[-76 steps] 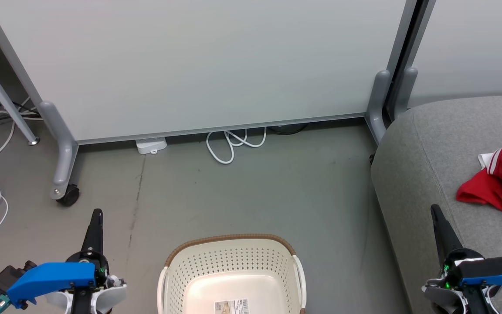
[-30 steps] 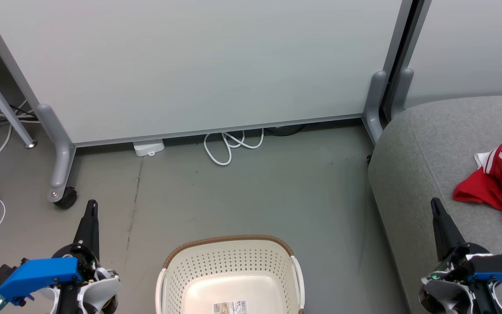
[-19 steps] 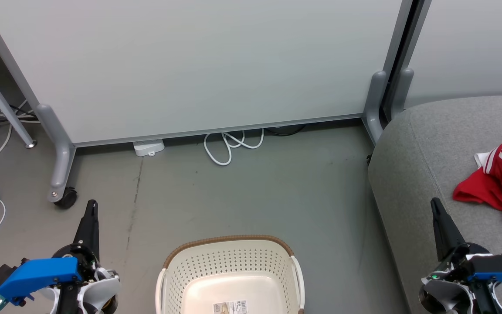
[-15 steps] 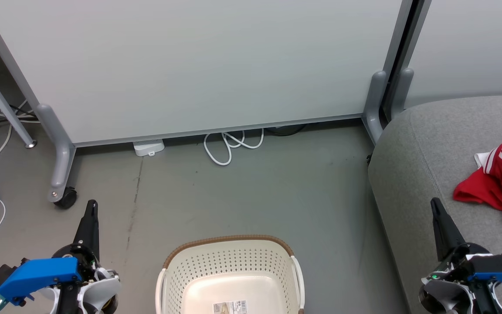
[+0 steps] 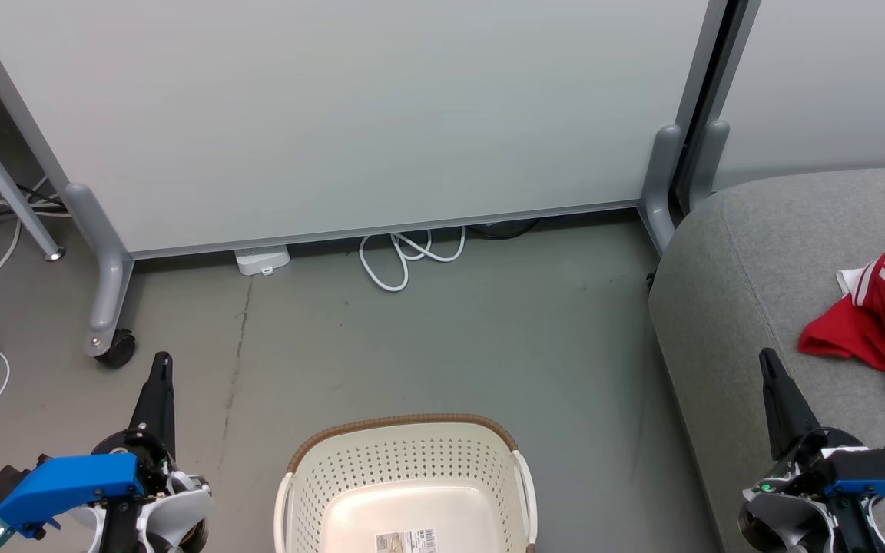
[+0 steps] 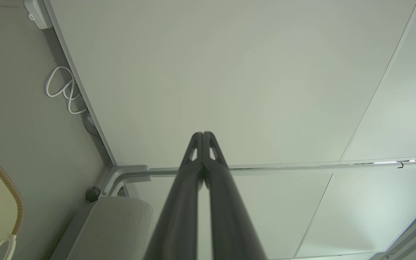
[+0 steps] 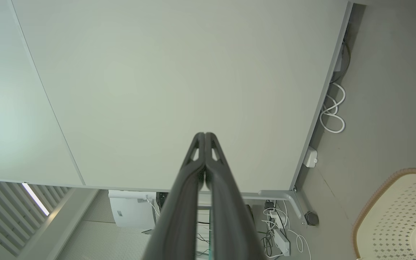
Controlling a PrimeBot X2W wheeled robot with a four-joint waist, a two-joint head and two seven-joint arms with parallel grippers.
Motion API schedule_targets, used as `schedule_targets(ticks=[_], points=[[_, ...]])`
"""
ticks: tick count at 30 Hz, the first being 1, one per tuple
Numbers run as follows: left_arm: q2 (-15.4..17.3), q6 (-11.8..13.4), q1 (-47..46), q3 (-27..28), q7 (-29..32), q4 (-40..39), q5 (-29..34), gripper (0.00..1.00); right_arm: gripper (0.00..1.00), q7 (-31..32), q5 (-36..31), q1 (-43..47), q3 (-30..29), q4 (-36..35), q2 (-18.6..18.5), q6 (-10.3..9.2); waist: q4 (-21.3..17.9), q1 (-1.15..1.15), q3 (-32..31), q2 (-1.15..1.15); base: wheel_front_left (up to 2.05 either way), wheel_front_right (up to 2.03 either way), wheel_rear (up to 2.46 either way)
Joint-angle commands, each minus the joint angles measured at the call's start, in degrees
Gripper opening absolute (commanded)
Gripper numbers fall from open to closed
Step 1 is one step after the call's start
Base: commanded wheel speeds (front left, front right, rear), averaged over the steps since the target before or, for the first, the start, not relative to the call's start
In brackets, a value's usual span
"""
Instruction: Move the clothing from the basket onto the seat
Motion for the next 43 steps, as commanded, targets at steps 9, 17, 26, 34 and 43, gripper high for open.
schedule_targets(ticks=[9, 17, 26, 34, 43], points=[[-0.08, 0.15, -0.69, 0.19, 0.23, -0.21, -0.1, 0.0, 0.0, 0.28, 0.11, -0.66, 0.05, -0.2, -0.3, 0.02, 0.0, 0.0, 0.0, 0.0, 0.0, 0.0, 0.0], [-0.08, 0.15, -0.69, 0.19, 0.24, -0.21, -0.1, 0.0, 0.0, 0.28, 0.1, -0.66, 0.05, -0.19, -0.3, 0.02, 0.0, 0.0, 0.0, 0.0, 0.0, 0.0, 0.0], [-0.08, 0.15, -0.69, 0.19, 0.24, -0.21, -0.1, 0.0, 0.0, 0.28, 0.1, -0.66, 0.05, -0.19, -0.3, 0.02, 0.0, 0.0, 0.0, 0.0, 0.0, 0.0, 0.0], [-0.08, 0.15, -0.69, 0.19, 0.24, -0.21, -0.1, 0.0, 0.0, 0.28, 0.11, -0.66, 0.05, -0.19, -0.3, 0.02, 0.0, 0.0, 0.0, 0.0, 0.0, 0.0, 0.0], [-0.08, 0.15, -0.69, 0.19, 0.24, -0.21, -0.1, 0.0, 0.0, 0.28, 0.11, -0.66, 0.05, -0.19, -0.3, 0.02, 0.0, 0.0, 0.0, 0.0, 0.0, 0.0, 0.0]])
